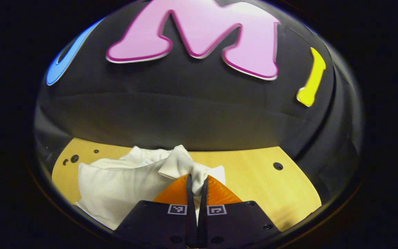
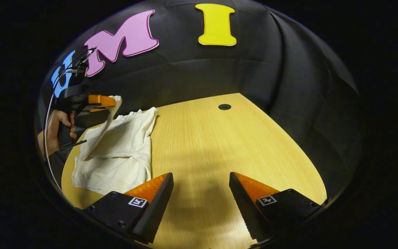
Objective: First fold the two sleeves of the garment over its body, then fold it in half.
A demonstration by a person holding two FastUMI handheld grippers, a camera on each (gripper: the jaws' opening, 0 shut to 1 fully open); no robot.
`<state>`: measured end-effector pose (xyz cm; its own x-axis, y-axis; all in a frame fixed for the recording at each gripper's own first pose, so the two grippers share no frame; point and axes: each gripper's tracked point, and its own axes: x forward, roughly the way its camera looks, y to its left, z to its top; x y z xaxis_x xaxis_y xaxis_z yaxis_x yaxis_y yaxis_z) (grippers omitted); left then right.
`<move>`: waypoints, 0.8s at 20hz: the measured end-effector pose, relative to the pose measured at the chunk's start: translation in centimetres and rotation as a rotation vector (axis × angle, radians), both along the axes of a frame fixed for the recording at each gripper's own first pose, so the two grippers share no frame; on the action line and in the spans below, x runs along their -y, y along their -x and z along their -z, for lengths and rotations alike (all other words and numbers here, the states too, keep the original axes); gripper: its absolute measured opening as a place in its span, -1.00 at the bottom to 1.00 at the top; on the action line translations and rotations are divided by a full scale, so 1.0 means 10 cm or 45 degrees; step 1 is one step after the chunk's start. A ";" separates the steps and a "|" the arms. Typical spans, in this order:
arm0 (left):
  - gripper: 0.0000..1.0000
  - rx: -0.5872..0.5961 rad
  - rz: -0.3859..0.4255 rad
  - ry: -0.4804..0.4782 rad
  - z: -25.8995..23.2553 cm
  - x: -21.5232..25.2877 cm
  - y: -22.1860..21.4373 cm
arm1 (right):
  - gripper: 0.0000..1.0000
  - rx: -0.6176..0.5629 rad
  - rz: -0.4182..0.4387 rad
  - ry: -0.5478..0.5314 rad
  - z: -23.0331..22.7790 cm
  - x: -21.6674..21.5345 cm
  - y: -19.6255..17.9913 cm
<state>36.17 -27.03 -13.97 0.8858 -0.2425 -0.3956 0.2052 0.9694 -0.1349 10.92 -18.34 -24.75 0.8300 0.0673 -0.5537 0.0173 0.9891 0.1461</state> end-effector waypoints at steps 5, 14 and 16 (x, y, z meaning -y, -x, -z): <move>-0.64 -0.038 0.018 0.101 0.12 0.41 -0.01 | 0.98 0.002 -0.015 -0.006 0.00 -0.03 0.04; 0.98 0.065 -0.035 -0.006 -0.01 -0.42 0.47 | 0.98 -0.026 -0.075 -0.054 0.05 -0.38 -0.02; 0.98 0.050 -0.122 -0.073 0.10 -0.96 0.72 | 0.98 -0.037 -0.095 -0.079 0.05 -0.55 -0.05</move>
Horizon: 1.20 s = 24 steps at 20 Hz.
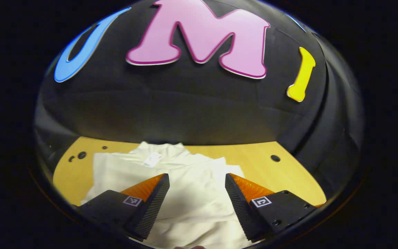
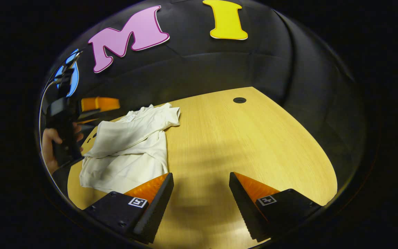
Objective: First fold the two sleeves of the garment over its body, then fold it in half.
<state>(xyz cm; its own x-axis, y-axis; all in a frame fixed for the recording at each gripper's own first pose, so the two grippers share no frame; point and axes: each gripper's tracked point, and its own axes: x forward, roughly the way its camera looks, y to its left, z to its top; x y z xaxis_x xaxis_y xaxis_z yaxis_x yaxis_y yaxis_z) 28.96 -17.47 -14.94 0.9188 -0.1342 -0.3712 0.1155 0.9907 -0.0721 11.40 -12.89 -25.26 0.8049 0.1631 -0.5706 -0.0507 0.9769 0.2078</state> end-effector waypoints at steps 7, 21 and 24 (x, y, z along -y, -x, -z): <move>0.98 -0.203 -0.337 -0.063 0.64 -1.81 1.06 | 0.98 -0.018 -0.130 -0.015 0.02 -0.64 -0.11; 0.98 -0.434 -0.398 0.012 1.47 -2.46 1.81 | 0.99 -0.177 -0.215 0.169 0.50 -1.20 0.06; 0.98 -0.461 -0.371 0.008 1.57 -2.40 1.72 | 0.99 -0.223 -0.196 0.193 0.63 -1.19 0.11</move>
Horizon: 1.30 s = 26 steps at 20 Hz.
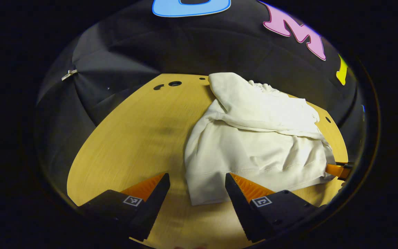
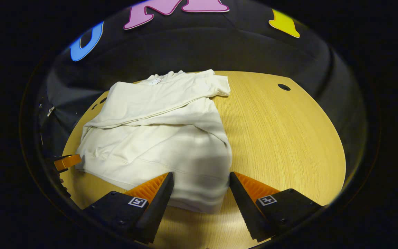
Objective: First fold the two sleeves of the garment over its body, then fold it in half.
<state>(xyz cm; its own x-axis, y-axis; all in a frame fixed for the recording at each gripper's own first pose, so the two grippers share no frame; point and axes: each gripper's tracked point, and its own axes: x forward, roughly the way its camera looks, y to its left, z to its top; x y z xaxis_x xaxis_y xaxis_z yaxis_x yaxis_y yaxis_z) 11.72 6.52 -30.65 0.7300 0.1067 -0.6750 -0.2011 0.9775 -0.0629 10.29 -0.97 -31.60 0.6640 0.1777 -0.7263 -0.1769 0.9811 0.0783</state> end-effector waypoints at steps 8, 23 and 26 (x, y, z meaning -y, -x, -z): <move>0.75 -0.043 0.072 -0.006 0.13 0.19 -0.05 | 0.99 0.016 0.021 0.042 0.04 -0.04 -0.01; -0.87 -0.033 0.052 0.072 -0.12 0.44 -0.18 | -0.86 -0.019 0.025 -0.118 -0.03 -0.31 -0.06; -0.87 0.021 0.066 0.110 -0.31 0.46 -0.26 | -0.86 0.000 0.034 -0.166 -0.17 -0.36 -0.14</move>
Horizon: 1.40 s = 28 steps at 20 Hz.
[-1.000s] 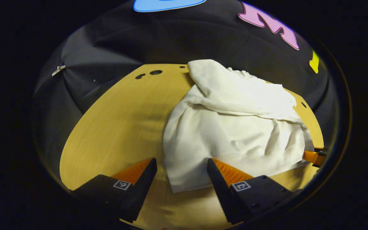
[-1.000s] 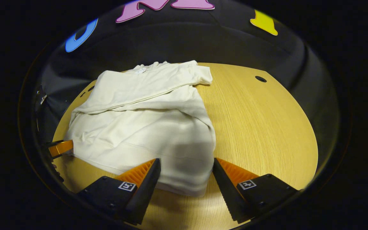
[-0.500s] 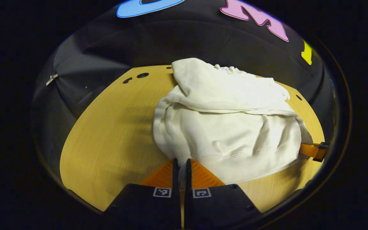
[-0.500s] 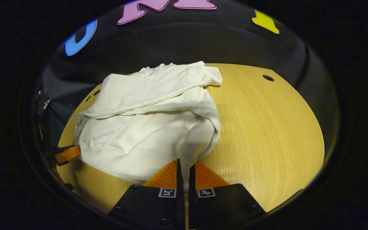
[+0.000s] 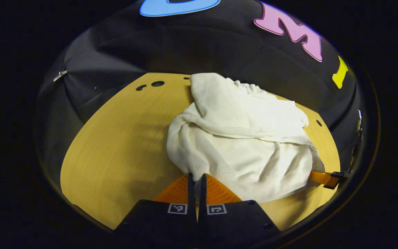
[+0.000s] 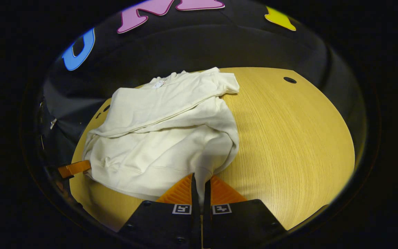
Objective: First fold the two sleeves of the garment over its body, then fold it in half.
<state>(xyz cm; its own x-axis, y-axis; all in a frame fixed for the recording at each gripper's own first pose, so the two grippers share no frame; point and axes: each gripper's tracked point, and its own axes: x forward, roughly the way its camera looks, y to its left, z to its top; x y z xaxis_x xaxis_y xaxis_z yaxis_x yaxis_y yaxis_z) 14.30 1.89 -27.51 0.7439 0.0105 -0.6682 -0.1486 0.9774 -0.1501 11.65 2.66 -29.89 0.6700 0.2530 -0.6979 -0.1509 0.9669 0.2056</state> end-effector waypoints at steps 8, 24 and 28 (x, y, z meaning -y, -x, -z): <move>-0.88 0.157 -0.025 0.026 -0.57 0.02 -0.51 | -0.87 0.152 -0.040 -0.079 -0.59 -0.30 -0.67; -0.87 0.431 -0.039 -0.012 -1.35 -0.15 -2.07 | -0.87 0.429 0.009 -0.092 -1.23 -0.59 -2.27; -0.88 0.471 -0.029 -0.070 -1.25 -0.19 -2.57 | -0.87 0.487 0.061 -0.089 -1.11 -0.61 -2.66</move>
